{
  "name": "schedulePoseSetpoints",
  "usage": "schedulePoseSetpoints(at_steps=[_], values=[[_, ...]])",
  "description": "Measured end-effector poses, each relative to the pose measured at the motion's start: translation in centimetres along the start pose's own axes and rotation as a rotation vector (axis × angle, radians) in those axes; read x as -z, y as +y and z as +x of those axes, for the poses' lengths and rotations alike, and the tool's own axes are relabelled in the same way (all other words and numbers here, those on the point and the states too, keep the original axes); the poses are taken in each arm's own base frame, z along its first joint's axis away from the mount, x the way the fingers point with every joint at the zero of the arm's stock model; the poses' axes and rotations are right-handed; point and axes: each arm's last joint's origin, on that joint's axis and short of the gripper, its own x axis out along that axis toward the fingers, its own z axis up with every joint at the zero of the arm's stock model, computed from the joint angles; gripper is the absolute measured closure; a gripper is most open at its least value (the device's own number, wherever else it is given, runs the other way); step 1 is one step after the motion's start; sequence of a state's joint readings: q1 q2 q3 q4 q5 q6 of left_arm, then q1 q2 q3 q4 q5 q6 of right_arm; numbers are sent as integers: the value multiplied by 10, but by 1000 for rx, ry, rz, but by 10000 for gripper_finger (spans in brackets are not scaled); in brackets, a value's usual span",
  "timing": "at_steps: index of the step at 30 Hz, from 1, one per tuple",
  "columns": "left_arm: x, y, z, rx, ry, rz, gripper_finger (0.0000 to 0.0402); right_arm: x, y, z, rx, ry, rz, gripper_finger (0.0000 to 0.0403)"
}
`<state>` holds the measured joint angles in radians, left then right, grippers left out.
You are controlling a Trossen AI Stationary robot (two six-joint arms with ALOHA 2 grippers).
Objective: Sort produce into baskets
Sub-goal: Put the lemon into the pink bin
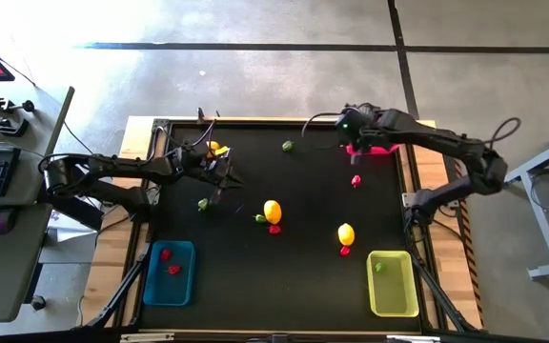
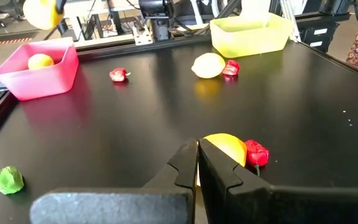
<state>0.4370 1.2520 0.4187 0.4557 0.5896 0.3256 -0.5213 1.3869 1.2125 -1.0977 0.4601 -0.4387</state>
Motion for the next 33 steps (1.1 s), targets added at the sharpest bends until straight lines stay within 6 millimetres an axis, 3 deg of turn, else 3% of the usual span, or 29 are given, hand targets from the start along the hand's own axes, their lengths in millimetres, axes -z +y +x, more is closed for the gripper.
schedulePoseSetpoints(at_steps=[7, 15, 24, 33], values=[[1, 0, 0, 3, 9, -6, 401, 32, 0, 41, 16, 173, -46, 268], [1, 0, 0, 3, 9, -6, 401, 49, -1, 79, 92, 221, -65, 268], [1, 0, 0, 0, 9, -6, 401, 60, -1, 98, 108, 227, -51, 268], [1, 0, 0, 0, 9, -6, 401, 66, -7, 103, 68, 224, -3, 267]])
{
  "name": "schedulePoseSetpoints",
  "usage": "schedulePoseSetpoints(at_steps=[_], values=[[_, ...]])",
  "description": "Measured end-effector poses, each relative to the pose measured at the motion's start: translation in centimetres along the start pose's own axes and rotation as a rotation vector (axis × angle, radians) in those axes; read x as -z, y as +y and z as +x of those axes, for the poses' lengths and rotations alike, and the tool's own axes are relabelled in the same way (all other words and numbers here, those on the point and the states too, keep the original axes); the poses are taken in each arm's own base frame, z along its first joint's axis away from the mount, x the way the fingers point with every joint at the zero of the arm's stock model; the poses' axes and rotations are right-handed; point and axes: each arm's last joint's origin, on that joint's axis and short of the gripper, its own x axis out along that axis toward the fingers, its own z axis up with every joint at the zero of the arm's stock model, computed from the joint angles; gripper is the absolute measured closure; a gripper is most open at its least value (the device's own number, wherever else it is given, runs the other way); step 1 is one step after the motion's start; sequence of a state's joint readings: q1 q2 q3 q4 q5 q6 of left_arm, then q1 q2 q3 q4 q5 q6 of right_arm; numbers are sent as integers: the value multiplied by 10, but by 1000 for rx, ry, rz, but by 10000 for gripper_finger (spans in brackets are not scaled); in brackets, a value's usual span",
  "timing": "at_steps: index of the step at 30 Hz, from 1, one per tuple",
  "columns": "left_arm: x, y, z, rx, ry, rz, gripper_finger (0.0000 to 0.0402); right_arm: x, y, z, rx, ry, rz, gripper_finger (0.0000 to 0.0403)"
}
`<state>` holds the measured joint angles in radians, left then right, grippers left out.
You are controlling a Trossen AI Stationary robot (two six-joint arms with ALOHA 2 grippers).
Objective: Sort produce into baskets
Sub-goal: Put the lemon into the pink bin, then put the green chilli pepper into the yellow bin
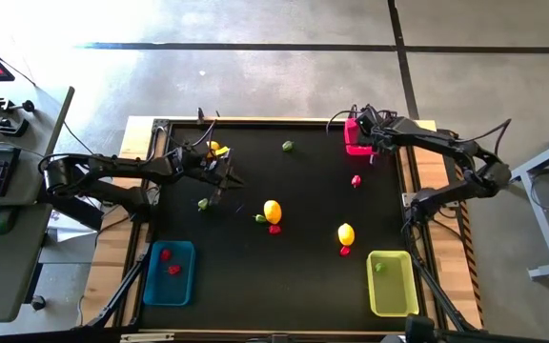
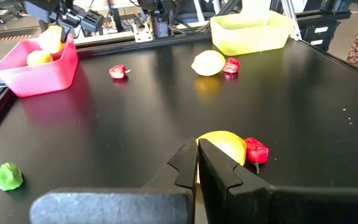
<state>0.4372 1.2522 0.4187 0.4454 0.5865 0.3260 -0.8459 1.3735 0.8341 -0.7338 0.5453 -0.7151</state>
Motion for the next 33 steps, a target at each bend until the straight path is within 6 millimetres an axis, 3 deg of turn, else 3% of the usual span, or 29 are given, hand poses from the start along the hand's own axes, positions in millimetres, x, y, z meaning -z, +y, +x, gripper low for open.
schedulePoseSetpoints(at_steps=[13, 24, 33], values=[[0, 0, 0, 0, 0, 0, 401, 1, -4, 17, -30, 52, 82, 263], [0, 0, 0, 0, 0, 0, 401, 1, -4, 17, -27, 48, 87, 158], [0, 0, 0, 0, 0, 0, 401, 1, -5, 16, -30, 50, 86, 150]])
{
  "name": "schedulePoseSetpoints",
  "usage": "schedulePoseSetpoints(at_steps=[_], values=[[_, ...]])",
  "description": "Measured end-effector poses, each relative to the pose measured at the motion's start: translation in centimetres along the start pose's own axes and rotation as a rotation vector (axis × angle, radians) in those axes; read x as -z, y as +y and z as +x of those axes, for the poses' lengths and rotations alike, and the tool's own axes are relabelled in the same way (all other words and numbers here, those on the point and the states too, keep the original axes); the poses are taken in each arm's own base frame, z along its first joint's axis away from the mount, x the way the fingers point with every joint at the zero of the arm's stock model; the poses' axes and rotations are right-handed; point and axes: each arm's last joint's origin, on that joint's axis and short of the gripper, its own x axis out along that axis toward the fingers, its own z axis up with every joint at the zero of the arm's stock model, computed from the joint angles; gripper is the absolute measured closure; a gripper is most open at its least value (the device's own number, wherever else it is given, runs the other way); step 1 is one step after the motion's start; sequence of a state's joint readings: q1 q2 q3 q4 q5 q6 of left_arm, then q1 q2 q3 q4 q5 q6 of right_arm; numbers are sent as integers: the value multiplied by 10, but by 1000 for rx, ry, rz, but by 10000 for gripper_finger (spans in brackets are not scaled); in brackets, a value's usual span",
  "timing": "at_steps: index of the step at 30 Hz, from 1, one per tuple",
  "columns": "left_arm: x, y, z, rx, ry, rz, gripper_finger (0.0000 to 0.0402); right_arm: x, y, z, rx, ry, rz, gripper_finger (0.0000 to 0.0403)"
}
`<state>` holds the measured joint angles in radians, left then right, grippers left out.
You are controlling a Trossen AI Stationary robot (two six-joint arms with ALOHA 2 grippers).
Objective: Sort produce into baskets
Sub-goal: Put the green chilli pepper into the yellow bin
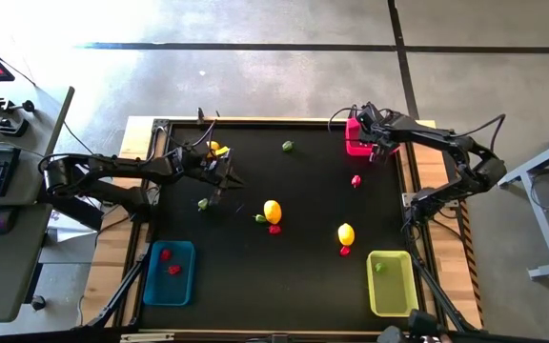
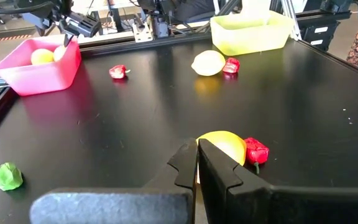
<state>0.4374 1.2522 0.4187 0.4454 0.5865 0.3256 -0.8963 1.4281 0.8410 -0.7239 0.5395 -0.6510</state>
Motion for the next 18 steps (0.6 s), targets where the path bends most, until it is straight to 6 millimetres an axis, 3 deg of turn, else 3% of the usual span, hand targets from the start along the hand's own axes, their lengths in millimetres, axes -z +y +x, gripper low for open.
schedulePoseSetpoints(at_steps=[4, 8, 18], values=[[0, 0, 0, 0, 0, 0, 401, -1, -7, -7, -2, 5, 44, 155], [0, 0, 0, 0, -1, 1, 401, -2, -15, -20, -47, 13, 124, 191], [0, 1, 0, -46, 15, 11, 401, 1, -21, -44, -205, -206, 311, 382]])
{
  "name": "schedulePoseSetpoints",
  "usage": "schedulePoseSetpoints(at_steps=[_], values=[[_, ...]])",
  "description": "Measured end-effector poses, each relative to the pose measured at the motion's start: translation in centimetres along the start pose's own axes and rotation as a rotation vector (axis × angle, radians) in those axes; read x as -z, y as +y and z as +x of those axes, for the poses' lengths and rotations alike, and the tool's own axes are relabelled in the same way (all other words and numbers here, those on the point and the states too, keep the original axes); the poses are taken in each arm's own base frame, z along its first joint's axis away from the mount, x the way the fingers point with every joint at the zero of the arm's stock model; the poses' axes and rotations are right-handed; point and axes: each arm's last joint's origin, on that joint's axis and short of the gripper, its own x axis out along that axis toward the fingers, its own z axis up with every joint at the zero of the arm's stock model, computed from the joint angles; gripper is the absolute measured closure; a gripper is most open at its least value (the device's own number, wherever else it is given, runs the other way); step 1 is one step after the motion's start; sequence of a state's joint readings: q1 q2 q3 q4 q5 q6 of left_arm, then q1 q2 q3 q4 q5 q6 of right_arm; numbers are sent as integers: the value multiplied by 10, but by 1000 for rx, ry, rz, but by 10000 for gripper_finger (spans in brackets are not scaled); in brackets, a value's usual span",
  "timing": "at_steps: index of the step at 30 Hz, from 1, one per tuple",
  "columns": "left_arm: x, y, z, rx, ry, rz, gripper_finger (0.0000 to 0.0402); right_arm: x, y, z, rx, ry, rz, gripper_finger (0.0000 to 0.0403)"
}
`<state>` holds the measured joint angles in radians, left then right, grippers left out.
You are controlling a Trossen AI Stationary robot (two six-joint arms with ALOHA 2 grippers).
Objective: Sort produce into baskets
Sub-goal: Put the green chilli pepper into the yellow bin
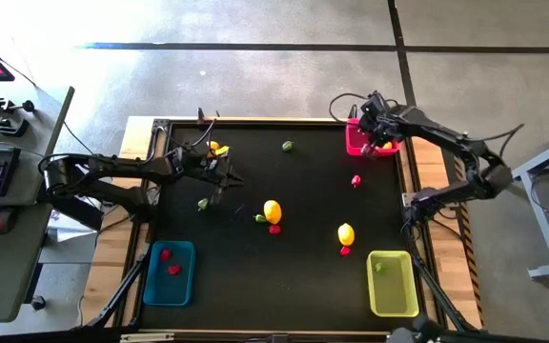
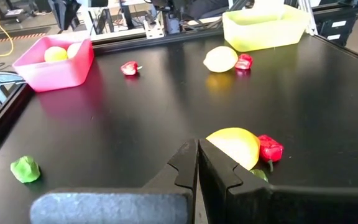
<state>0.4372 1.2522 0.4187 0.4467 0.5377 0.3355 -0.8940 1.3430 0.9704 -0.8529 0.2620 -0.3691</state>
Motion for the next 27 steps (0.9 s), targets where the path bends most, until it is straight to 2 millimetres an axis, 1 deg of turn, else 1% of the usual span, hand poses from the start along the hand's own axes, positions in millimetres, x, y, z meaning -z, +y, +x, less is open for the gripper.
schedulePoseSetpoints(at_steps=[2, 5, 9, 13, 16, 18, 21, 24, 27], values=[[0, 0, 0, 0, -1, 0, 401, -1, 0, -5, -28, -85, 24, 394], [0, 0, 0, 0, 0, 0, 401, -5, 3, -14, -35, -234, 63, 385], [0, 0, 0, 1, 0, -52, 401, -10, 15, -17, -69, -415, 63, 398], [0, 0, 0, 2, -6, -51, 401, -15, 32, -10, -98, -574, 59, 398], [5, -3, -2, -5, -55, -23, 401, -15, 49, -2, -130, -670, 65, 402], [11, -7, -4, -12, -79, -13, 401, -12, 61, 4, -155, -714, 70, 402], [14, -10, -7, -25, -121, 11, 401, -8, 80, 9, -202, -751, 67, 402], [17, -12, -8, -22, -118, 4, 401, -4, 98, 9, -261, -743, 58, 402], [22, -17, -8, -5, -108, 11, 401, -2, 117, 4, -322, -742, 36, 402]])
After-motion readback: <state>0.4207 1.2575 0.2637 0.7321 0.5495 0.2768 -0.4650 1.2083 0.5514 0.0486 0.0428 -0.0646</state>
